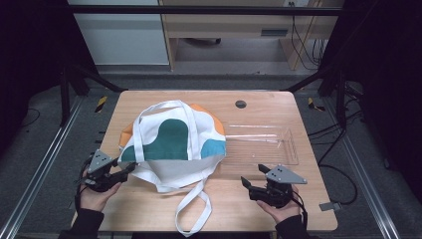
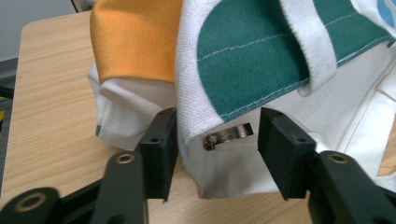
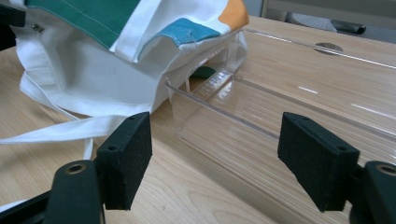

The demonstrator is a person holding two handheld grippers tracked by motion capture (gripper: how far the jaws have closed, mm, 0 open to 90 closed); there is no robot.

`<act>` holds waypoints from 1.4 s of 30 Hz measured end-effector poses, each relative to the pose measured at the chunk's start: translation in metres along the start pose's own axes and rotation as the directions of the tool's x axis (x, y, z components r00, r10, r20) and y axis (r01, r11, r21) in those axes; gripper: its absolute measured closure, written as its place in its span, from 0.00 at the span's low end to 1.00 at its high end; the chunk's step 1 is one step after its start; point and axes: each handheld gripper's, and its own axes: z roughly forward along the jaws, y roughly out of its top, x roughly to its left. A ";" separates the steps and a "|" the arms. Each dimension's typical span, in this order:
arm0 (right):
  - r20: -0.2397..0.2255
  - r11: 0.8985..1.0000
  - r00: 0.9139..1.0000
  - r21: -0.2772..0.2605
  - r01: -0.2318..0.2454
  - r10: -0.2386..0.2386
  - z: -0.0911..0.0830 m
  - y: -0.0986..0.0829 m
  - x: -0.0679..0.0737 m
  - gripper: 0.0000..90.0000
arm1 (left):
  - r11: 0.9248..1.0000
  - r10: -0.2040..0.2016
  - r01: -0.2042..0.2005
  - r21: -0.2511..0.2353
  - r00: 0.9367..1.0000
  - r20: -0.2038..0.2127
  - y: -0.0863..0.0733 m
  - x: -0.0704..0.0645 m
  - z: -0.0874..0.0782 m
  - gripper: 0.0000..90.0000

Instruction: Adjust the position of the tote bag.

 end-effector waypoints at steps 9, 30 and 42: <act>-0.053 1.000 0.999 -0.007 0.014 -0.014 0.013 0.007 0.014 0.35 | 1.000 -0.017 0.017 0.000 1.000 -0.003 0.000 0.003 0.000 0.72; -0.116 0.999 0.992 -0.007 0.043 -0.044 0.044 0.020 0.046 0.51 | 1.000 -0.009 0.009 0.006 1.000 -0.030 0.000 0.008 -0.001 0.93; -0.170 0.998 0.983 -0.004 0.065 -0.065 0.068 0.028 0.068 0.68 | 1.000 0.015 -0.014 0.013 0.998 -0.056 0.001 0.006 0.000 0.93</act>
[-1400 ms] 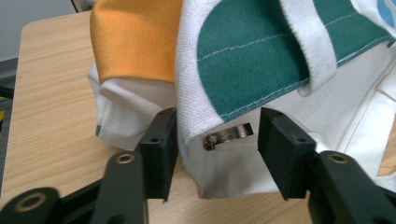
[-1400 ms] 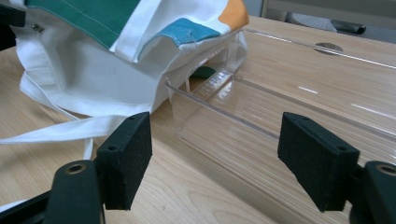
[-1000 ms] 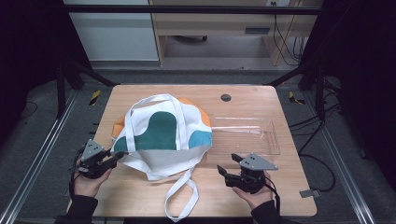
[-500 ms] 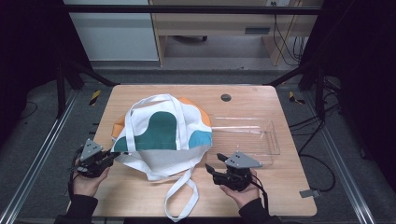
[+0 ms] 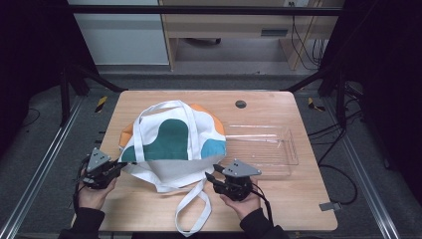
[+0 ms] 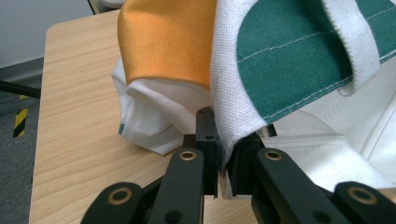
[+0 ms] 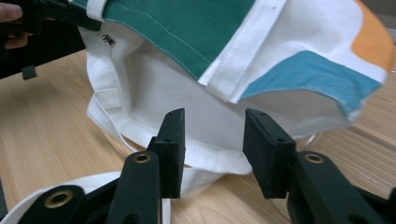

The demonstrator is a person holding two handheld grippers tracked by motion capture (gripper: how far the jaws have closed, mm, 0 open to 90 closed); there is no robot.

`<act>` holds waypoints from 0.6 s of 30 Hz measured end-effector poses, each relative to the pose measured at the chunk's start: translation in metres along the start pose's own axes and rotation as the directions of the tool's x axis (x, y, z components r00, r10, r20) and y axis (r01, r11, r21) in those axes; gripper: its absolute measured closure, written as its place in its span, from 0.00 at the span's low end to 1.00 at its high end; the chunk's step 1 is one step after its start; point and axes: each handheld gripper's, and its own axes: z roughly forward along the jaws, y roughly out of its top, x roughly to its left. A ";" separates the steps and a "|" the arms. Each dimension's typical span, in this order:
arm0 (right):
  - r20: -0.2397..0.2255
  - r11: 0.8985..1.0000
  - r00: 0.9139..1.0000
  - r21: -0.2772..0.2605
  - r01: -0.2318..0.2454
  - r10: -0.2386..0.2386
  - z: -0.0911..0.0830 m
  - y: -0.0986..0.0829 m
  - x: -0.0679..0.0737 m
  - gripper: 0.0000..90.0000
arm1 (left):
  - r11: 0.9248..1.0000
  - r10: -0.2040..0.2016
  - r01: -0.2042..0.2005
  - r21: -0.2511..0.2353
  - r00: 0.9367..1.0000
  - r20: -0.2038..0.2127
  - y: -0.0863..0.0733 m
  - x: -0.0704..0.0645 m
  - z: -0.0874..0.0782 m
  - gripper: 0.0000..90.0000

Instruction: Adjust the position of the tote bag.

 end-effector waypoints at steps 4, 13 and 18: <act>-0.013 1.000 1.000 0.015 0.008 -0.008 0.013 0.001 0.006 0.73 | 1.000 0.000 0.000 -0.002 1.000 -0.001 -0.001 0.000 0.001 0.93; -0.018 0.999 1.000 0.040 0.014 -0.014 0.038 0.002 0.017 0.85 | 1.000 -0.024 0.024 -0.012 1.000 -0.003 -0.001 -0.001 0.001 0.94; -0.026 0.998 0.999 0.060 0.024 -0.023 0.048 0.002 0.023 0.93 | 1.000 -0.025 0.024 -0.013 1.000 -0.008 -0.001 -0.001 0.001 0.93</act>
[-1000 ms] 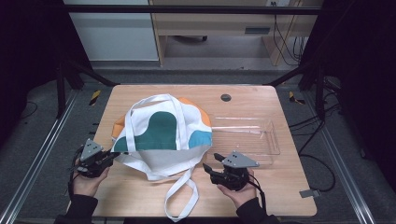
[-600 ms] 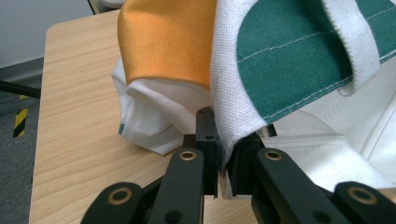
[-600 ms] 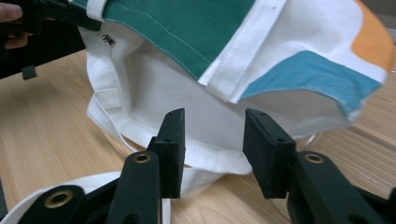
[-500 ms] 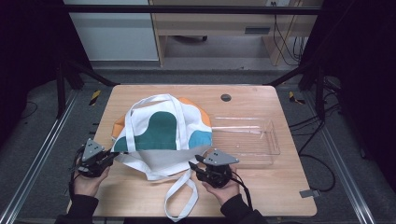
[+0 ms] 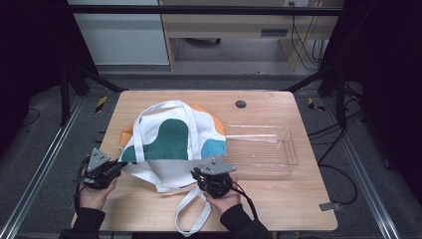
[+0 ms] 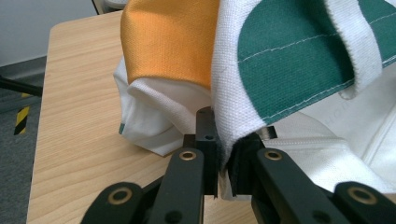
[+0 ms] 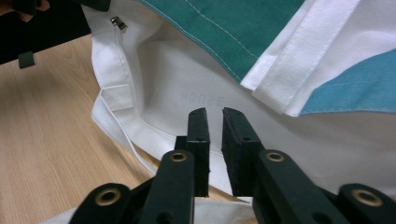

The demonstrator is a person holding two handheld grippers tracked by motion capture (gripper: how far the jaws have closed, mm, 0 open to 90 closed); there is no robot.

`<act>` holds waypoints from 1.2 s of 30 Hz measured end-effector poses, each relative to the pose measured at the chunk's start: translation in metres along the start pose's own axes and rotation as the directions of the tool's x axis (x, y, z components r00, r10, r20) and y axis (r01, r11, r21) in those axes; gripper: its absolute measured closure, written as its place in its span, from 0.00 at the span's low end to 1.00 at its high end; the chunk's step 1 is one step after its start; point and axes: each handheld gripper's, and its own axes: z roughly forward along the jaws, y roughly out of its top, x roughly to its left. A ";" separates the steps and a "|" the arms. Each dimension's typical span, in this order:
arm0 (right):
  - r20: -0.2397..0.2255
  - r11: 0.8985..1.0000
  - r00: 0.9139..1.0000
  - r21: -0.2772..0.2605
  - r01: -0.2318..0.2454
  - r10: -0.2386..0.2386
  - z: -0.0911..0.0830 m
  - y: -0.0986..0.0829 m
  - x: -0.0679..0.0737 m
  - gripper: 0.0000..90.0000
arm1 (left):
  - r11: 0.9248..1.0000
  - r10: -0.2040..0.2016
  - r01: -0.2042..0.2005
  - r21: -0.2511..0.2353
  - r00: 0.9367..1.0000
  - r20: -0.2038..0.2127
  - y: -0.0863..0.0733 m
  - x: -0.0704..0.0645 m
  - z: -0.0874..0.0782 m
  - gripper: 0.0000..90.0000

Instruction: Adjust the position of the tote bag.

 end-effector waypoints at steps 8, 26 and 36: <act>-0.002 1.000 1.000 0.018 0.020 -0.020 0.012 -0.002 0.003 1.00 | 1.000 0.006 -0.006 -0.001 1.000 -0.006 0.000 0.000 0.000 0.93; 0.010 1.000 1.000 0.024 -0.002 0.001 0.046 -0.006 0.019 1.00 | 1.000 -0.010 0.010 -0.009 1.000 -0.004 -0.001 -0.001 0.001 0.95; 0.037 0.993 0.999 0.113 0.023 -0.028 0.064 -0.015 0.022 1.00 | 1.000 -0.019 0.019 -0.012 1.000 0.000 0.000 -0.001 0.000 0.96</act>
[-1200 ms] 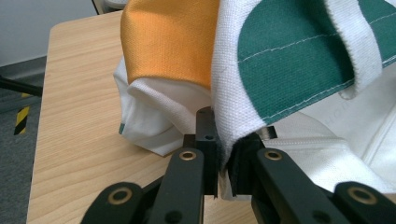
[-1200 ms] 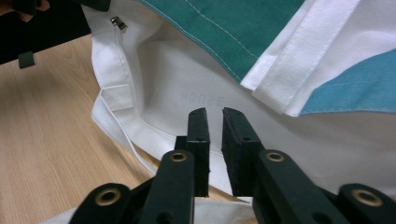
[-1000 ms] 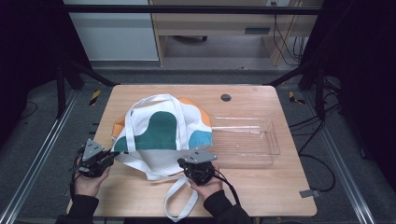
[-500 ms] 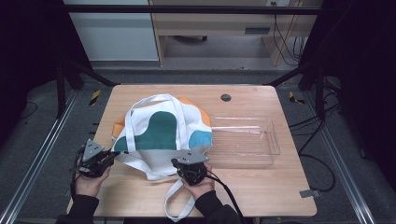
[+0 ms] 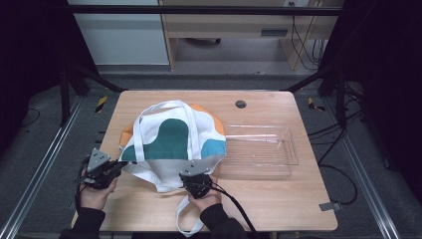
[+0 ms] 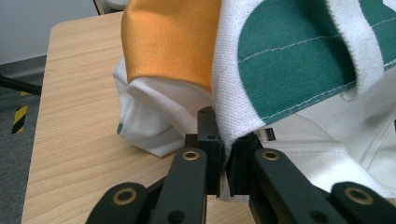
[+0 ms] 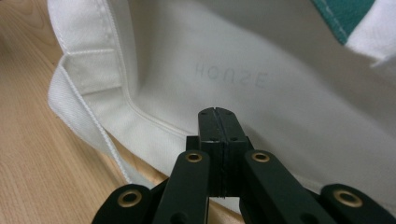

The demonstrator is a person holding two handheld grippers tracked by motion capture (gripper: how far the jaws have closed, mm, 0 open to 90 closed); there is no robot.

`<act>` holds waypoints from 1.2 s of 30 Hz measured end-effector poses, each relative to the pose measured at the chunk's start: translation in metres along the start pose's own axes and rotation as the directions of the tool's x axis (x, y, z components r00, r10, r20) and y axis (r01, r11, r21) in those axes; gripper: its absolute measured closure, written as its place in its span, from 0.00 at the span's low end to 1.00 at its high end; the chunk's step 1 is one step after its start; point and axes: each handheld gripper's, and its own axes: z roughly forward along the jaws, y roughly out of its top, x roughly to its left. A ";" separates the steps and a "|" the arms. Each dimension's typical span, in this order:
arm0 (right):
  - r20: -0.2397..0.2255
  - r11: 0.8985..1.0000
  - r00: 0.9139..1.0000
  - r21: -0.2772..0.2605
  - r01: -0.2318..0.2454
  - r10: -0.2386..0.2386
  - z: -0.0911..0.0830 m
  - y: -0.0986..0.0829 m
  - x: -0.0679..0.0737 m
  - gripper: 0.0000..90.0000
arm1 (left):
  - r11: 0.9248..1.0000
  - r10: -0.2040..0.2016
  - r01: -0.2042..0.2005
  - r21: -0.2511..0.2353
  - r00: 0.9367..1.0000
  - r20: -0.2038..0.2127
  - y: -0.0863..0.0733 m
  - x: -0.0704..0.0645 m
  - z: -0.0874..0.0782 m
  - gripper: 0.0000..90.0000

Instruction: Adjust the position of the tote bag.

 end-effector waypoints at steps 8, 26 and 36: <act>0.010 0.999 1.000 0.035 -0.002 0.002 0.004 -0.002 -0.002 1.00 | 1.000 -0.011 0.011 -0.004 1.000 0.005 0.001 0.000 -0.001 0.96; 0.000 0.998 1.000 0.063 -0.005 0.005 0.007 -0.006 -0.002 1.00 | 0.995 -0.077 0.080 -0.065 0.996 0.048 0.025 -0.001 -0.016 0.97; 0.000 0.998 1.000 0.060 -0.003 0.003 0.007 -0.006 0.000 1.00 | 0.993 -0.078 0.080 -0.083 0.996 0.033 0.026 -0.003 -0.017 0.96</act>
